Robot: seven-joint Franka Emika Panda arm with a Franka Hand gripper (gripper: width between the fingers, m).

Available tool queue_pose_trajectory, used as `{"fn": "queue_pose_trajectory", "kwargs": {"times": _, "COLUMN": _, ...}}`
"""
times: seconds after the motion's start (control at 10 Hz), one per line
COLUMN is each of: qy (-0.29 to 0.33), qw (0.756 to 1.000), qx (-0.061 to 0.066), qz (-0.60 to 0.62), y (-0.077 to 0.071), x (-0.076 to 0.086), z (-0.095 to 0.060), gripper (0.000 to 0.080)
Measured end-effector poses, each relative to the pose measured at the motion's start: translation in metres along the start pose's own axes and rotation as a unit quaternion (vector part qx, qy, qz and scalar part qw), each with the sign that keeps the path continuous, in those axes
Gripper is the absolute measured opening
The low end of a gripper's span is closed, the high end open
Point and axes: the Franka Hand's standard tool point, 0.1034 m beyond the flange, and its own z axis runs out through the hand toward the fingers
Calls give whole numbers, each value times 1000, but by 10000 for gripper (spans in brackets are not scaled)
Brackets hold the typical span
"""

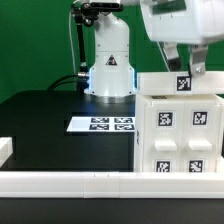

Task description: Assemble cabinet

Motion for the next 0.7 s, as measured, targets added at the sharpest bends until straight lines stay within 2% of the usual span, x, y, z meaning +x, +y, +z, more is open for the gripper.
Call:
{"fn": "queue_pose_trajectory", "kwargs": {"times": 0.2, "qy": -1, "qw": 1000, "qx": -1, "qz": -4, "y": -1, "x": -1, "z": 0, "gripper": 649}}
{"fn": "queue_pose_trajectory", "kwargs": {"times": 0.5, "qy": -1, "qw": 990, "qx": -3, "qz": -141, "y": -1, "x": -1, "z": 0, "gripper": 649}}
{"fn": "queue_pose_trajectory", "kwargs": {"times": 0.6, "qy": 0, "qw": 970, "qx": -23, "qz": -240, "y": 1, "x": -1, "z": -3, "gripper": 649}}
{"fn": "queue_pose_trajectory", "kwargs": {"times": 0.7, "qy": 2, "qw": 949, "qx": -24, "qz": -314, "y": -2, "x": -3, "z": -6, "gripper": 649}}
